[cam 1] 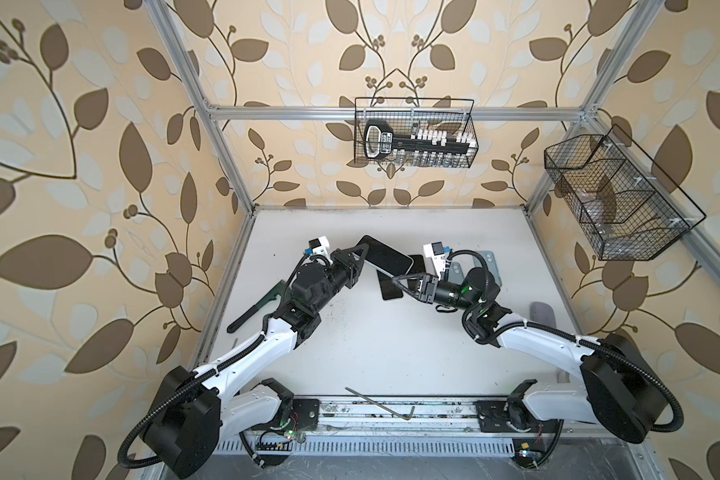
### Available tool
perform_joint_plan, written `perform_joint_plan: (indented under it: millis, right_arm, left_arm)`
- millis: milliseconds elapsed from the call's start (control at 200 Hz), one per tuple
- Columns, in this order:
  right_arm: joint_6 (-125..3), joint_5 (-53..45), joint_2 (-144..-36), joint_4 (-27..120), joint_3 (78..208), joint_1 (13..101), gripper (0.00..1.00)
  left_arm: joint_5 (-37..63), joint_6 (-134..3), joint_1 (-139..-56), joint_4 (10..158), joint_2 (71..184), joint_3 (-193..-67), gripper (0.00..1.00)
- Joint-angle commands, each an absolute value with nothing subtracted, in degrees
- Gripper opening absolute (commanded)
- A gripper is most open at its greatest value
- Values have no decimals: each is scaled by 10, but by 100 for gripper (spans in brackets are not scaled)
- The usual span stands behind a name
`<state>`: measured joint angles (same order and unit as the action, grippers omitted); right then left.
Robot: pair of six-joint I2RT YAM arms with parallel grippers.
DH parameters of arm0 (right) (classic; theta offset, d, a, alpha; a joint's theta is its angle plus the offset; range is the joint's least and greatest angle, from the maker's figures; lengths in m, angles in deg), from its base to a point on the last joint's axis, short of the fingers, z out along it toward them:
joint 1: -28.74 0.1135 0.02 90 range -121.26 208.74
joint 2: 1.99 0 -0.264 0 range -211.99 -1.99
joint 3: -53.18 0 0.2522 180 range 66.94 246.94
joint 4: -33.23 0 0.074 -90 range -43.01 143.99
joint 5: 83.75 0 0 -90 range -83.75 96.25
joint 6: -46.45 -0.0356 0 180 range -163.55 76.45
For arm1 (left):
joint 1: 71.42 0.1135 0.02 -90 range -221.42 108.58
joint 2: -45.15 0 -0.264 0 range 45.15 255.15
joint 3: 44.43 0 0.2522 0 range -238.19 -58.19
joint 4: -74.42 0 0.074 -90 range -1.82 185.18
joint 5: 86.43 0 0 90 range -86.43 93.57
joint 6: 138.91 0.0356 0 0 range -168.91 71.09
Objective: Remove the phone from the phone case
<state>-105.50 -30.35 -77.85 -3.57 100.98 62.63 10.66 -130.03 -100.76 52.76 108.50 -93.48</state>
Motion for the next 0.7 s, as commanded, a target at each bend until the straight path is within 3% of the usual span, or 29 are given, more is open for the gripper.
perform_joint_plan:
  millis: [0,195,445,694]
  right_arm:
    - [-1068,-297,-788,-65,1029,625,26]
    - [-1074,-299,-794,-79,1027,626,19]
    - [-1075,-296,-786,-79,1020,627,28]
    - [-1075,-296,-780,-80,1014,630,22]
  left_arm:
    - [117,-1302,-1014,452,1080,-962,0]
    - [115,-1303,-1013,451,1080,-962,0]
    - [111,-1303,-1014,454,1082,-962,0]
    - [109,-1300,-1014,456,1084,-965,0]
